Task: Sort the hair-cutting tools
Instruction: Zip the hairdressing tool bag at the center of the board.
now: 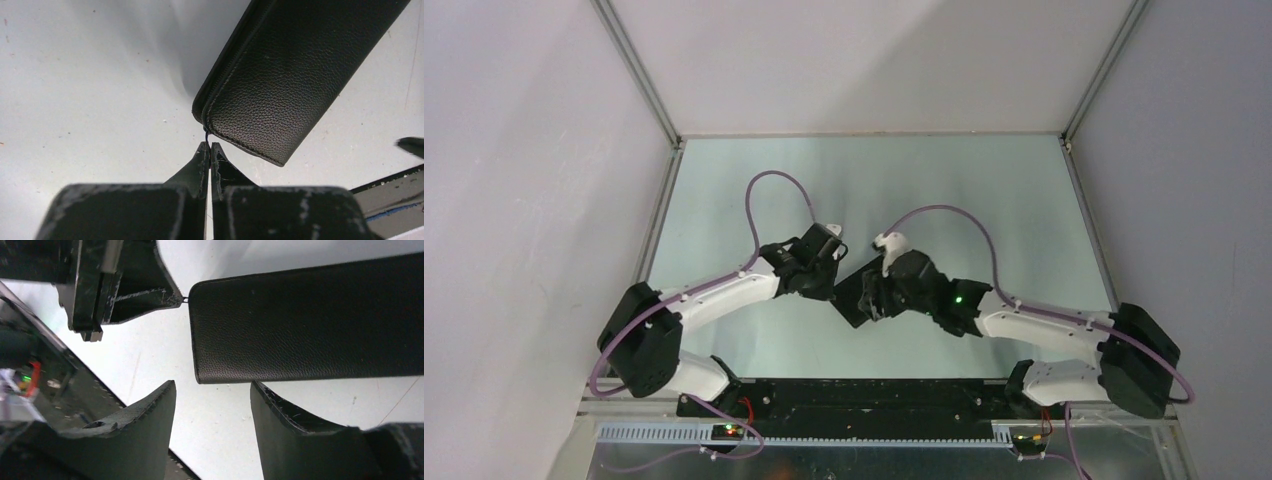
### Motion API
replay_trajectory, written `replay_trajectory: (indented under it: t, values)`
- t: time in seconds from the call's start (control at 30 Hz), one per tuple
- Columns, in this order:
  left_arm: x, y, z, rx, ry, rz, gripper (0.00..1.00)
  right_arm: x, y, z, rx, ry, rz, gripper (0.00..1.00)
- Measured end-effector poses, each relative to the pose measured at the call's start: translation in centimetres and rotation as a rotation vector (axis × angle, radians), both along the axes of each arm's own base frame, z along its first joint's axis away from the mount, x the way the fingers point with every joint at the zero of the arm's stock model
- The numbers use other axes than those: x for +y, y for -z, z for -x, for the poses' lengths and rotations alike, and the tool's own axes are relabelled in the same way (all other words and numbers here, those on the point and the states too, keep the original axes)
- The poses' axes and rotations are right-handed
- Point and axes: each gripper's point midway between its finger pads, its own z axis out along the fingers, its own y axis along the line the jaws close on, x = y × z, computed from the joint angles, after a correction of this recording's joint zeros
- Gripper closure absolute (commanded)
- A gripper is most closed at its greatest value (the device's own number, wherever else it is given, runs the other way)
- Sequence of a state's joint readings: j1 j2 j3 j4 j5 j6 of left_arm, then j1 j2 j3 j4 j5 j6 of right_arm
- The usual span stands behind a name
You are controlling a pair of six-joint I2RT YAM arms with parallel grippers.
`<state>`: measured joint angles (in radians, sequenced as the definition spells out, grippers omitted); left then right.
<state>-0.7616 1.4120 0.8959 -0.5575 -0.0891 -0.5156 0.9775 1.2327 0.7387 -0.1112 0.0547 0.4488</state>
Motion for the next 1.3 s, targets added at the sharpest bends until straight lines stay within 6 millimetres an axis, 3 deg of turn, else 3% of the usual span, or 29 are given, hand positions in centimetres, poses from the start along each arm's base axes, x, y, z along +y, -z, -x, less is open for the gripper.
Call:
replay_trajectory:
  t: [0.23, 0.47, 0.6, 0.73, 0.87, 0.93, 1.1, 1.23, 1.3]
  values:
    - [-0.6, -0.4, 0.7, 0.012, 0.021, 0.045, 1.0, 2.1, 3.3, 1.9, -0.135, -0.136, 0.212, 0.38]
    - [-0.5, -0.7, 0.6, 0.007, 0.015, 0.057, 1.0, 1.8, 7.0, 2.2, -0.177, -0.182, 0.379, 0.38]
    - [-0.7, -0.8, 0.7, -0.001, 0.021, 0.08, 1.0, 0.0, 8.0, 0.7, -0.138, -0.098, 0.428, 0.39]
    - [-2.3, -1.6, 0.3, -0.016, 0.054, 0.151, 1.0, -3.5, 8.5, -2.8, -0.032, 0.077, 0.425, 0.39]
    - [-3.8, -2.0, 0.5, -0.007, 0.097, 0.202, 1.0, -7.5, 7.5, -7.0, 0.035, 0.278, 0.355, 0.39]
    - [-4.7, -1.6, 0.7, 0.022, 0.117, 0.2, 1.0, -9.0, 6.8, -8.0, 0.058, 0.342, 0.308, 0.38]
    - [-7.8, -0.3, 0.3, 0.089, 0.154, 0.22, 1.0, -10.8, 5.9, -7.8, 0.156, 0.424, 0.133, 0.36]
    - [-10.2, 0.7, -0.4, 0.129, 0.164, 0.24, 1.0, -11.9, 6.2, -6.2, 0.27, 0.497, -0.056, 0.31]
    - [-11.0, 1.0, -0.7, 0.139, 0.166, 0.245, 1.0, -11.5, 6.5, -5.1, 0.327, 0.513, -0.156, 0.28]
